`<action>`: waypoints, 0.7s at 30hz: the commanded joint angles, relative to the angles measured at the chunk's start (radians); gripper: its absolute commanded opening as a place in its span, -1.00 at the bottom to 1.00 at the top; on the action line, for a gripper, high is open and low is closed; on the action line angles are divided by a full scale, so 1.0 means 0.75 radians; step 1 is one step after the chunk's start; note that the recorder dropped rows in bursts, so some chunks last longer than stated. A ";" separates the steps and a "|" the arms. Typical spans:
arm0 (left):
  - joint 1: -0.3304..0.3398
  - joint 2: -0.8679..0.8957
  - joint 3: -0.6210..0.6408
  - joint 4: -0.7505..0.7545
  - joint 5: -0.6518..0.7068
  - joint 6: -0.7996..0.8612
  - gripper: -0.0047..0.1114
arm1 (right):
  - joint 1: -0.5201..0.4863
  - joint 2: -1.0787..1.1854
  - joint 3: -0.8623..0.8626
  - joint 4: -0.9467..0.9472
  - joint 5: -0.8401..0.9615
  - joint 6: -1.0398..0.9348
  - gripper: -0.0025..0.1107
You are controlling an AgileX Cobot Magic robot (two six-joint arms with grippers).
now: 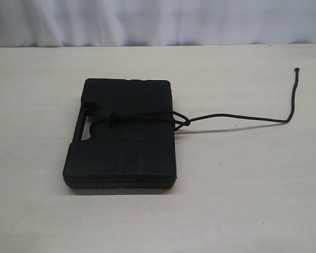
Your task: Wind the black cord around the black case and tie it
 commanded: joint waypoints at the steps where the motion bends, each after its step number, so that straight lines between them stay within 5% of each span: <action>1: 0.025 -0.005 0.004 0.003 -0.005 0.002 -0.92 | -0.008 -0.008 0.001 0.004 0.006 -0.006 -0.88; 21: 0.085 -0.005 0.004 0.003 -0.005 0.002 -0.92 | -0.008 -0.008 0.001 0.004 0.006 -0.006 -0.88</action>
